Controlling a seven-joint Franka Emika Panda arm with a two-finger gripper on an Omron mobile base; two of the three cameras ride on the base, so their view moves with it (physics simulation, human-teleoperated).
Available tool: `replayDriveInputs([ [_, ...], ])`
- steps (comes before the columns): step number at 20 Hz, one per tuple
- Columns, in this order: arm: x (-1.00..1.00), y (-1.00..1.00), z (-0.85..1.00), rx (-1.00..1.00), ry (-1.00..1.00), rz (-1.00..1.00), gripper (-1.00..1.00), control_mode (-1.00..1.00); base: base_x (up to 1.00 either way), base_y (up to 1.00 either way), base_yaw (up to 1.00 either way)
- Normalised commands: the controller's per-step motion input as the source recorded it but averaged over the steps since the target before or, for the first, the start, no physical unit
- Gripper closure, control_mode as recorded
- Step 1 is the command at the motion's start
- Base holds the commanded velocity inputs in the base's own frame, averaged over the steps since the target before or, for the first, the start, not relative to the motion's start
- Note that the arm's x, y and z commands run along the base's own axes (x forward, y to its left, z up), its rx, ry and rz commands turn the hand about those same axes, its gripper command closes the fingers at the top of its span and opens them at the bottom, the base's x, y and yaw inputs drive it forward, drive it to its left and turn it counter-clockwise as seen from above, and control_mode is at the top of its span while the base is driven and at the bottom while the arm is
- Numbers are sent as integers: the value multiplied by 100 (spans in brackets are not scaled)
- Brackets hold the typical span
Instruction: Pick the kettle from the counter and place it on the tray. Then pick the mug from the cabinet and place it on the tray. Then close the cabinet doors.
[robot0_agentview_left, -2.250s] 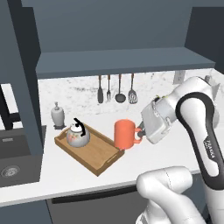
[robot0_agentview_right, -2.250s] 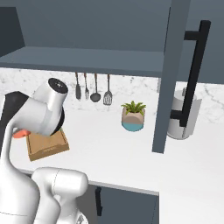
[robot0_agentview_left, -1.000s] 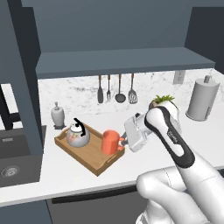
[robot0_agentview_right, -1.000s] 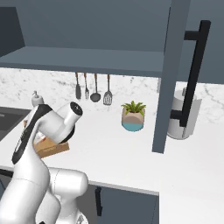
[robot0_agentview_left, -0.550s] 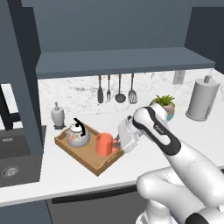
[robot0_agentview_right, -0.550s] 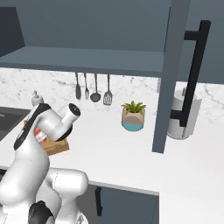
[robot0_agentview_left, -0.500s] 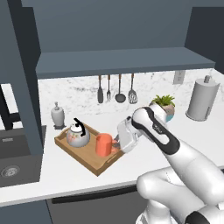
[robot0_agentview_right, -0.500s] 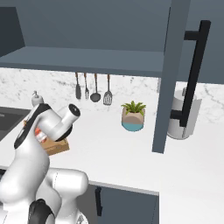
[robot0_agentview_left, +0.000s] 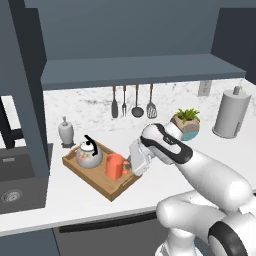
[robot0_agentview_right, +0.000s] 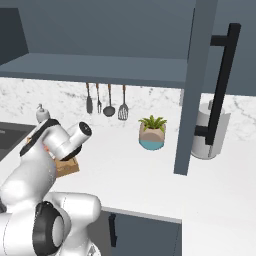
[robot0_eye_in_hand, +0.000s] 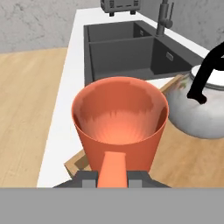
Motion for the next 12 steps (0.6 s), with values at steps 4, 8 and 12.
replayDriveInputs([
  [4, 32, 6, -21, 0, 0, 0, 100, -100, 0, 0, 0],
  [8, 26, 14, -24, 0, 0, 0, 100, -100, 0, 0, 0],
  [12, 29, 15, -22, 0, 0, 0, 100, -100, 0, 0, 0],
])
